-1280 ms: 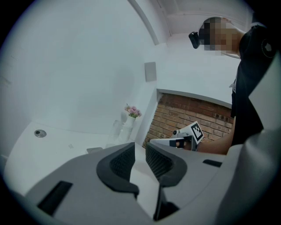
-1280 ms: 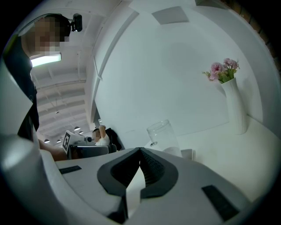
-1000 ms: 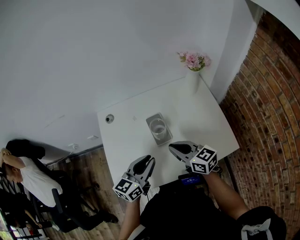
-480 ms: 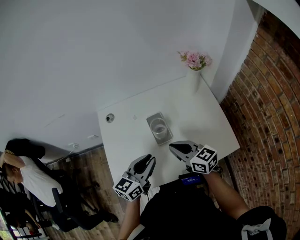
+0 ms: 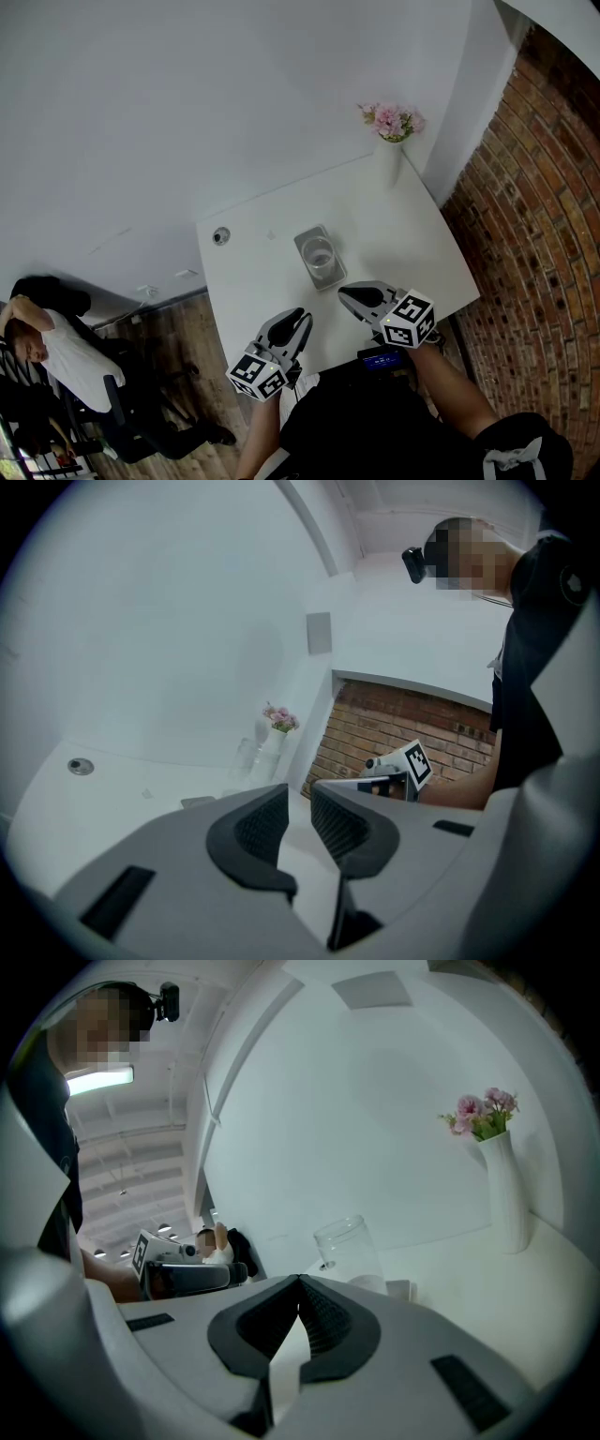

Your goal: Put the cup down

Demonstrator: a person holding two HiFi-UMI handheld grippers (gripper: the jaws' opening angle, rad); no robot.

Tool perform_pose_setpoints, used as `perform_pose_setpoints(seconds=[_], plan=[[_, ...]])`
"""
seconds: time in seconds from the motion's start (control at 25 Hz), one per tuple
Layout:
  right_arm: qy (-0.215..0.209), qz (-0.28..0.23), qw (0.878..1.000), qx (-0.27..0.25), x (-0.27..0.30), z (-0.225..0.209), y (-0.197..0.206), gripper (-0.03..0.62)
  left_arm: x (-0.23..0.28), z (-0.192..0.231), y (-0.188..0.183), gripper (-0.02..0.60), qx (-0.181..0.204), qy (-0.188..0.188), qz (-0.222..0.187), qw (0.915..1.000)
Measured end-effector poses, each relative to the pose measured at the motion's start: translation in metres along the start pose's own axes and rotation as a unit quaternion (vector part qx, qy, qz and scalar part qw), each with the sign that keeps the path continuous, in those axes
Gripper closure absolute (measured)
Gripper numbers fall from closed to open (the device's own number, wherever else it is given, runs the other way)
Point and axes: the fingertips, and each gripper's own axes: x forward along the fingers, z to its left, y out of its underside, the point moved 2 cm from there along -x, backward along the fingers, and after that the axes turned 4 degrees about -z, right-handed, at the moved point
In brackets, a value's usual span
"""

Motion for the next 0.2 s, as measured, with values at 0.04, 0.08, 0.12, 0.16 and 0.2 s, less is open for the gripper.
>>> perform_pose_setpoints(seconds=[0.04, 0.08, 0.12, 0.16, 0.2], plan=[[0.0, 0.0, 1.0, 0.0, -0.0001, 0.0001, 0.0001, 0.582, -0.0002, 0.0002, 0.0003, 0.5, 0.0, -0.001, 0.0, 1.0], [0.0, 0.0, 1.0, 0.0, -0.0003, 0.0003, 0.0004, 0.582, -0.0004, 0.0003, 0.0005, 0.5, 0.0, -0.001, 0.0, 1.0], [0.0, 0.0, 1.0, 0.0, -0.0005, 0.0005, 0.0007, 0.582, -0.0005, 0.0001, 0.0006, 0.5, 0.0, -0.001, 0.0, 1.0], [0.0, 0.0, 1.0, 0.0, -0.0008, 0.0007, 0.001, 0.582, -0.0006, -0.0003, 0.0004, 0.5, 0.0, 0.0, -0.001, 1.0], [0.0, 0.0, 1.0, 0.0, -0.001, 0.001, 0.0013, 0.582, -0.0007, -0.0007, 0.0002, 0.502, 0.001, 0.001, -0.002, 1.0]])
